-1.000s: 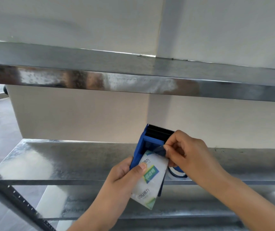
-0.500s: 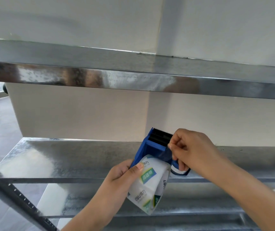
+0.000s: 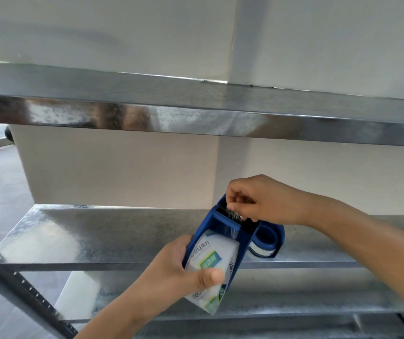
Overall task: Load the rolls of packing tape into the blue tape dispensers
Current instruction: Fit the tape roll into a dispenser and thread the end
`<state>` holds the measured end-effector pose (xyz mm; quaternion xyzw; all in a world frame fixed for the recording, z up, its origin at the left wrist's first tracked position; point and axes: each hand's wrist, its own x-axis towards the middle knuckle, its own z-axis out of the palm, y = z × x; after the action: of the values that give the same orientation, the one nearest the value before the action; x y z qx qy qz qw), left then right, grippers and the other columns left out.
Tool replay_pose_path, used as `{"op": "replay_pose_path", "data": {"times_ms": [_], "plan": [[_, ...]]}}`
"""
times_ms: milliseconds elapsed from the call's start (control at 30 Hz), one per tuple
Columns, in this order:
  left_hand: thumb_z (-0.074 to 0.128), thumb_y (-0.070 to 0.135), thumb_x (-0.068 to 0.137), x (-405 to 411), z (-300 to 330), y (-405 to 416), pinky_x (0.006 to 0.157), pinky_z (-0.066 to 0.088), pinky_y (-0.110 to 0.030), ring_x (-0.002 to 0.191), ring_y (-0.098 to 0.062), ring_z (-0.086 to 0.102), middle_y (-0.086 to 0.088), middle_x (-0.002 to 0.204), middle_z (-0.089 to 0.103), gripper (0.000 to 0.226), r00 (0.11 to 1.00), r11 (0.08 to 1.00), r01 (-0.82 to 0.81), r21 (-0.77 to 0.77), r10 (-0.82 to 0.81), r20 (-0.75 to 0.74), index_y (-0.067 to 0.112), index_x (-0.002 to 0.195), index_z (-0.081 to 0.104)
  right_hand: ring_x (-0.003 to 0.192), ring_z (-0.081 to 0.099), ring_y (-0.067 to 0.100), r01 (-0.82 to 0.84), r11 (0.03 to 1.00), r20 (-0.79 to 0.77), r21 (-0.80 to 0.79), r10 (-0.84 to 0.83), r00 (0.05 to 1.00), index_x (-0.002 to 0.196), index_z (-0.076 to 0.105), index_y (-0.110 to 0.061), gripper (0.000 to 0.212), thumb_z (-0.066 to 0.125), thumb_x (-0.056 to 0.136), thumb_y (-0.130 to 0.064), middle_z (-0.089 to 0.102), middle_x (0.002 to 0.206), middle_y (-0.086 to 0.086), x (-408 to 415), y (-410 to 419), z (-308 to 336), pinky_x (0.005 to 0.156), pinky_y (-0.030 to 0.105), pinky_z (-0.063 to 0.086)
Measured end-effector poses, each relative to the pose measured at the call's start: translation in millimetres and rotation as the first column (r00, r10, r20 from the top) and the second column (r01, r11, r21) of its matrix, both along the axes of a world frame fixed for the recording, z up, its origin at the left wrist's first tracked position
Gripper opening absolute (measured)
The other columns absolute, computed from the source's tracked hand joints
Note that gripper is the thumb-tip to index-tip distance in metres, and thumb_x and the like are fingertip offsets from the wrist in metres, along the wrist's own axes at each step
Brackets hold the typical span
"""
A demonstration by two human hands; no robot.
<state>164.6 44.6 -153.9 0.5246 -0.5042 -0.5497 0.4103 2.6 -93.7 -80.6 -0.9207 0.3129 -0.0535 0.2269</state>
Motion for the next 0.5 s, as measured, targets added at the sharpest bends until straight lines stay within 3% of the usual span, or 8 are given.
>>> {"op": "replay_pose_path", "data": {"times_ms": [100,267,500], "plan": [[0.09,0.044,0.037,1.8,-0.2,-1.7,0.082,0.058,-0.044,0.086,-0.023,0.072,-0.005,0.09,0.076,0.07,0.996,0.998,-0.055,0.027,0.053,0.074,0.017,0.095,0.063,0.05,0.053,0.001,-0.011,0.999,0.024,0.044,0.01,1.0,0.081,0.055,-0.024,0.011,0.056,0.09,-0.019,0.06,0.067,-0.009,3.2,-4.2,-0.1,0.052,0.012,0.046],[0.084,0.021,0.055,6.6,1.9,-2.0,0.08,0.059,-0.037,0.085,-0.02,0.073,-0.002,0.09,0.076,0.046,0.994,0.998,-0.043,0.035,0.039,0.102,0.019,0.096,0.062,0.046,0.051,0.001,-0.011,0.986,0.133,0.168,-0.012,0.991,0.079,0.055,-0.02,0.013,0.056,0.09,-0.013,0.058,0.063,-0.004,1.9,-8.8,0.1,0.051,0.013,0.046],[0.08,0.014,0.06,9.6,2.4,3.1,0.084,0.058,-0.044,0.088,-0.025,0.072,-0.009,0.094,0.074,0.047,0.977,0.996,0.079,0.05,-0.088,0.194,0.022,0.101,0.058,0.048,0.049,0.004,-0.016,0.987,0.123,0.158,-0.003,0.992,0.075,0.055,-0.023,0.019,0.058,0.089,-0.011,0.057,0.06,-0.007,0.9,-15.9,2.4,0.051,0.01,0.042]]}}
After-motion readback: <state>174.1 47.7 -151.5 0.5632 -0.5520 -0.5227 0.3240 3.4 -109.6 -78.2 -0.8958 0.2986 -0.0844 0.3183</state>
